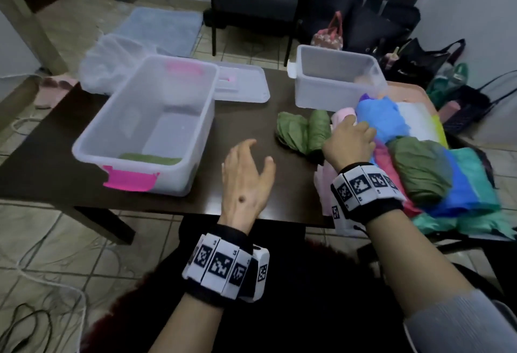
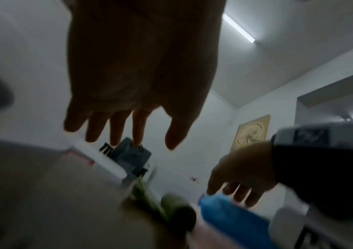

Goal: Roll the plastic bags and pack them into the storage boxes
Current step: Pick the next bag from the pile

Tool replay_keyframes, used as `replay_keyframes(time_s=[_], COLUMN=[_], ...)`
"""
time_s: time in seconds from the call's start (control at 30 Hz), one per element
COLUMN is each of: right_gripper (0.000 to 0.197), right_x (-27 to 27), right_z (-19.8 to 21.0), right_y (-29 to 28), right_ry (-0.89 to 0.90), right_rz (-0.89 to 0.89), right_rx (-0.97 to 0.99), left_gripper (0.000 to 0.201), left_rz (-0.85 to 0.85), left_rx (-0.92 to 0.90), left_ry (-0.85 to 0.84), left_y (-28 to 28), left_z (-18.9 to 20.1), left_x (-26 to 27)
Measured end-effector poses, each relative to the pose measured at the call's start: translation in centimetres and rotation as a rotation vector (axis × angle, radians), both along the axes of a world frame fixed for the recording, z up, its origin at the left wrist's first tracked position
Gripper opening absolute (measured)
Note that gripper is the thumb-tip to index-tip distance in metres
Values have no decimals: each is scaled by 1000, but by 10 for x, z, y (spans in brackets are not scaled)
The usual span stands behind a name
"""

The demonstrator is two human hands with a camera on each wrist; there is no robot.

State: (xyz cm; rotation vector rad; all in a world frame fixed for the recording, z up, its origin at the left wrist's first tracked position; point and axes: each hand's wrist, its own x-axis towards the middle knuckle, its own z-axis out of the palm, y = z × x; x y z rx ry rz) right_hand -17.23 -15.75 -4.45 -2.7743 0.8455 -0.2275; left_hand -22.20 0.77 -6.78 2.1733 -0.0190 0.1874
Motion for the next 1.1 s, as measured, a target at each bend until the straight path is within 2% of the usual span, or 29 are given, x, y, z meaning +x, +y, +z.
replay_keyframes(time_s=[0.03,0.1,0.17,0.27,0.37,0.47,0.6,0.7,0.8,0.87,0.97,1.03,1.1], right_gripper=[37,44,55,72,66,58,47,46,48,49,46,40,37], right_x=[-4,-10,-11,-4,-1,-6,-13,-14,-5,4,13,14,12], right_z=[-1,-1,-4,-16,-18,-9,12,39,54,48,18,-8,-30], right_y=[-8,-22,-34,-44,-41,-40,-33,-13,12,30,52,61,66], right_ry=[20,90,183,324,349,341,217,109,-31,-42,46,144,242], right_rz=[-41,-111,-154,-125,-50,-16,-27,75,263,414,622,727,809], right_rx=[-16,-2,49,77,35,26,-45,-109,-172,-230,-338,-368,-357], left_gripper=[50,60,65,68,68,67,67,67,67,67,70,67,56], left_rz=[-67,-158,-208,-228,-213,-211,-209,-202,-197,-202,-232,-252,-236], left_rx=[102,270,414,589,663,665,679,687,697,683,592,447,253], left_ry=[145,288,309,296,252,250,247,241,246,252,267,268,256], left_y=[-8,-18,-19,-14,-16,-16,-16,-18,-18,-18,-13,-5,5], left_z=[-12,-32,-51,-69,-75,-76,-78,-79,-80,-79,-76,-73,-66], left_x=[2,5,5,0,-4,-4,-4,-3,-4,-3,1,5,11])
